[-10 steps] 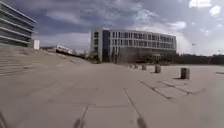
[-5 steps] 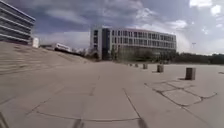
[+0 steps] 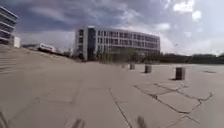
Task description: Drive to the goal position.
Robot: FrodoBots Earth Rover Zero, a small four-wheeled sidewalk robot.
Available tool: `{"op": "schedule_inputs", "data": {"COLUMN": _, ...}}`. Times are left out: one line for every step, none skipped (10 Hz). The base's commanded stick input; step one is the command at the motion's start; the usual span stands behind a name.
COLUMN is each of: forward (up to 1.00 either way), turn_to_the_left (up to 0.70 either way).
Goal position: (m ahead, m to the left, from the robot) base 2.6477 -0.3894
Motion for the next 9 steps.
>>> {"op": "schedule_inputs", "data": {"forward": 0.7, "turn_to_the_left": 0.0}}
{"op": "schedule_inputs", "data": {"forward": 0.7, "turn_to_the_left": 0.0}}
{"op": "schedule_inputs", "data": {"forward": 0.7, "turn_to_the_left": 0.0}}
{"op": "schedule_inputs", "data": {"forward": 0.7, "turn_to_the_left": 0.0}}
{"op": "schedule_inputs", "data": {"forward": 0.7, "turn_to_the_left": 0.0}}
{"op": "schedule_inputs", "data": {"forward": 0.7, "turn_to_the_left": 0.0}}
{"op": "schedule_inputs", "data": {"forward": 0.7, "turn_to_the_left": 0.0}}
{"op": "schedule_inputs", "data": {"forward": 0.7, "turn_to_the_left": 0.0}}
{"op": "schedule_inputs", "data": {"forward": 0.7, "turn_to_the_left": 0.0}}
